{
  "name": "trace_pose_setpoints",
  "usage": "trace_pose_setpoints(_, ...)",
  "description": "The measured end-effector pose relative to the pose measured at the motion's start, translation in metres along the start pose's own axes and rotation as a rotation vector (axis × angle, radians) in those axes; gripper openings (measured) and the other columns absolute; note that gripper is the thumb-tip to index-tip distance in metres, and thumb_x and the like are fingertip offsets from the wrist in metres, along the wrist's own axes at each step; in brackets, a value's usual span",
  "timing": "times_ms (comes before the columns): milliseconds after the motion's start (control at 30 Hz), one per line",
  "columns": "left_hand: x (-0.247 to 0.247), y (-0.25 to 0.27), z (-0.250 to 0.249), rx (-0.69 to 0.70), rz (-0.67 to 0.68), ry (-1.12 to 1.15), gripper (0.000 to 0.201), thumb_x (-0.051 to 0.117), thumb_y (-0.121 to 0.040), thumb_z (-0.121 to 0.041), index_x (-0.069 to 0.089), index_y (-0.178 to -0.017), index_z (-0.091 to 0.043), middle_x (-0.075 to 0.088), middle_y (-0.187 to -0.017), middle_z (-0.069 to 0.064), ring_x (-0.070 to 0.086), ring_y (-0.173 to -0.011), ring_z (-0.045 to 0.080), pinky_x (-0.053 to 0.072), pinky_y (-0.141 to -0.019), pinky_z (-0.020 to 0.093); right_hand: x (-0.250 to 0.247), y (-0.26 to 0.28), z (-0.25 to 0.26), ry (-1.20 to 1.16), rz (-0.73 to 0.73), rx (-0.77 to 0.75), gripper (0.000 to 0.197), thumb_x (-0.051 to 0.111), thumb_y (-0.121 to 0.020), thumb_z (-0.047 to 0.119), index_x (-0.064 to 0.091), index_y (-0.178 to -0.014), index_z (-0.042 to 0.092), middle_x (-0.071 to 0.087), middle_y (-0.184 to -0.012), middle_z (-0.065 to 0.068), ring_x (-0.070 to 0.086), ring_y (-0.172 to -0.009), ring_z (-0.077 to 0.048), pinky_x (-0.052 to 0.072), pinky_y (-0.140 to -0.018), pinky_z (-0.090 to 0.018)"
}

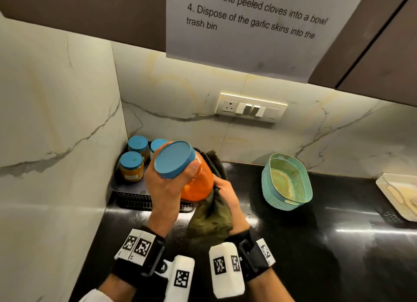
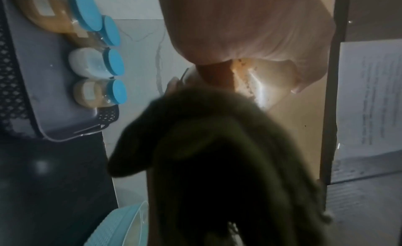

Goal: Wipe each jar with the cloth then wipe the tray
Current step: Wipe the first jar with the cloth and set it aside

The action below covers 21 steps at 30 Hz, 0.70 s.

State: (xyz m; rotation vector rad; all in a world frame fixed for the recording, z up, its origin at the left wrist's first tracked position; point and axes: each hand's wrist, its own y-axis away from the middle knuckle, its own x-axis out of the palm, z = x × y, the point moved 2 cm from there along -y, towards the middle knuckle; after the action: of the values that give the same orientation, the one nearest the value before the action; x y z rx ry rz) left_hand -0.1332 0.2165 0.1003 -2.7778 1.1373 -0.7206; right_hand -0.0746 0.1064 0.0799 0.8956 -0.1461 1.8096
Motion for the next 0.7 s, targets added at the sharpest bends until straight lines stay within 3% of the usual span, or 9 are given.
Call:
trace_pose_setpoints(67,0.003,-0.006,-0.001,0.029,0.024,-0.041,0.082,0.09,-0.052,-0.074,0.061,-0.118,-0.034,0.072,-0.108,-0.028,0.067,-0.108,0.002,0.056,-0.093,0.024,0.003,0.006,-0.016,-0.059,0.012,0.108,0.042,0.054,-0.101,0.018,0.057,-0.142,0.009,0.061,-0.139,-0.021,0.062,-0.124,-0.037,0.051,-0.105,-0.051)
trace_pose_setpoints(167,0.009,-0.012,-0.002,0.066,0.094,-0.105,0.073,0.089,-0.058,-0.052,0.058,-0.121,-0.032,0.069,-0.109,-0.027,0.064,-0.108,-0.007,0.053,-0.093,0.017,0.001,0.02,-0.035,-0.022,0.007,0.203,0.034,0.055,-0.097,0.024,0.072,-0.113,0.0,0.07,-0.114,-0.025,0.069,-0.106,-0.038,0.04,-0.114,-0.061)
trace_pose_setpoints(267,0.011,-0.013,-0.001,0.101,0.162,-0.158,0.076,0.085,-0.06,-0.047,0.057,-0.126,-0.02,0.065,-0.116,-0.016,0.062,-0.109,-0.011,0.049,-0.09,0.008,-0.004,0.025,-0.038,-0.067,-0.017,0.151,0.038,0.055,-0.101,0.031,0.067,-0.124,0.002,0.067,-0.123,-0.025,0.062,-0.115,-0.041,0.035,-0.117,-0.062)
trace_pose_setpoints(367,0.005,-0.016,0.002,0.104,0.161,-0.188,0.073,0.086,-0.06,-0.05,0.059,-0.123,-0.026,0.067,-0.114,-0.019,0.063,-0.11,-0.008,0.049,-0.09,0.008,-0.003,0.027,-0.023,-0.155,-0.101,0.167,0.036,0.053,-0.103,0.029,0.076,-0.114,0.005,0.074,-0.114,-0.021,0.071,-0.101,-0.037,0.05,-0.104,-0.055)
trace_pose_setpoints(433,0.003,-0.018,0.003,0.096,0.134,-0.197,0.069,0.085,-0.058,-0.052,0.057,-0.119,-0.037,0.068,-0.109,-0.032,0.062,-0.108,-0.011,0.049,-0.09,0.007,-0.004,0.03,-0.009,-0.156,-0.166,0.104,0.035,0.053,-0.103,0.029,0.071,-0.12,0.004,0.076,-0.112,-0.02,0.073,-0.095,-0.034,0.052,-0.101,-0.048)
trace_pose_setpoints(500,0.004,-0.016,0.003,0.093,0.147,-0.202,0.069,0.085,-0.058,-0.052,0.056,-0.119,-0.039,0.066,-0.109,-0.039,0.062,-0.108,-0.012,0.048,-0.091,0.007,-0.003,0.032,0.001,-0.133,-0.183,0.038,0.033,0.052,-0.104,0.029,0.07,-0.119,0.006,0.077,-0.11,-0.019,0.074,-0.094,-0.031,0.054,-0.098,-0.045)
trace_pose_setpoints(600,0.006,-0.007,0.007,0.088,0.195,-0.197,0.075,0.087,-0.06,-0.049,0.06,-0.126,-0.025,0.07,-0.115,-0.022,0.065,-0.113,-0.003,0.052,-0.096,0.014,-0.003,0.03,0.012,-0.115,-0.167,-0.017,0.028,0.051,-0.104,0.028,0.075,-0.105,0.013,0.079,-0.099,-0.014,0.078,-0.081,-0.025,0.063,-0.07,-0.036)
trace_pose_setpoints(700,0.006,-0.003,0.009,0.057,0.209,-0.152,0.076,0.089,-0.059,-0.048,0.06,-0.127,-0.025,0.072,-0.117,-0.019,0.066,-0.115,0.001,0.054,-0.098,0.019,-0.007,0.022,0.016,-0.096,-0.153,0.008,0.029,0.053,-0.103,0.03,0.074,-0.114,0.013,0.077,-0.109,-0.017,0.078,-0.088,-0.029,0.063,-0.067,-0.038)
